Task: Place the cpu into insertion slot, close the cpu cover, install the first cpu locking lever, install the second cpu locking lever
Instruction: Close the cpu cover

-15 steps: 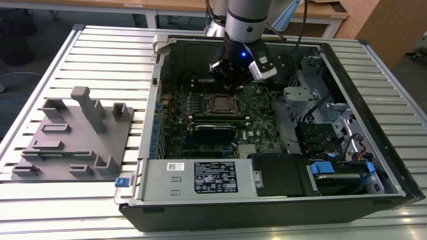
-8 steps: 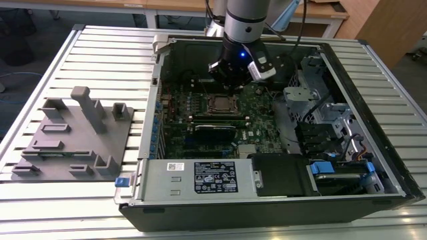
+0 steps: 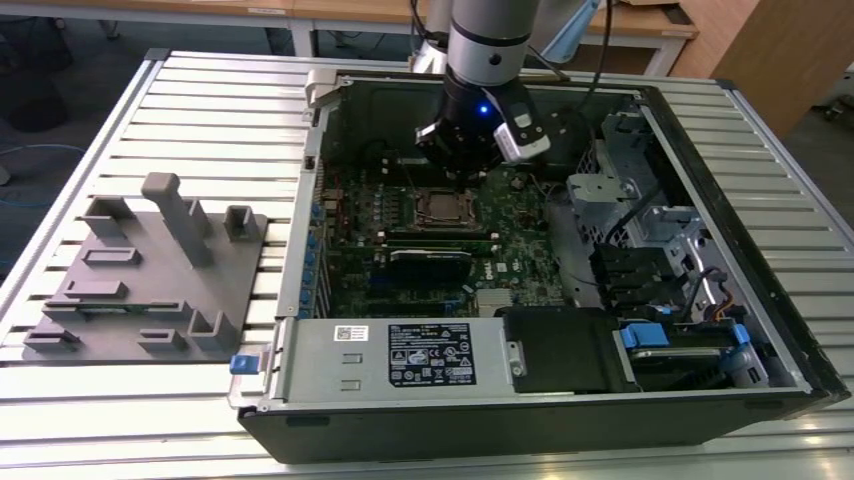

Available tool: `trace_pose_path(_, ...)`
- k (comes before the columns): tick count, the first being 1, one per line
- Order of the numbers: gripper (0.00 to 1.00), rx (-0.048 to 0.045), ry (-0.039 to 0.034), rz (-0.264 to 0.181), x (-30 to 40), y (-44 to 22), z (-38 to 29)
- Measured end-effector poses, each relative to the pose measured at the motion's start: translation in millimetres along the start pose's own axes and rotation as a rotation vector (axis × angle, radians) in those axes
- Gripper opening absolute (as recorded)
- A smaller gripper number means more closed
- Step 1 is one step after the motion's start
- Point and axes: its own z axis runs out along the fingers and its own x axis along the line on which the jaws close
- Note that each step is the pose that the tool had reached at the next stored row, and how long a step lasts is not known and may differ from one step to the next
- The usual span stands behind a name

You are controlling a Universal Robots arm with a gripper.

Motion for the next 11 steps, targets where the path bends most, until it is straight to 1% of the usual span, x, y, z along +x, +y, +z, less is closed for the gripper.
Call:
trace_pose_path(6, 0.10, -0.0002, -0.0002, 0.000, 0.8, 0.0, 0.6)
trace_pose_path(11, 0.10, -0.0002, -0.0001, 0.000, 0.9, -0.1, 4.0)
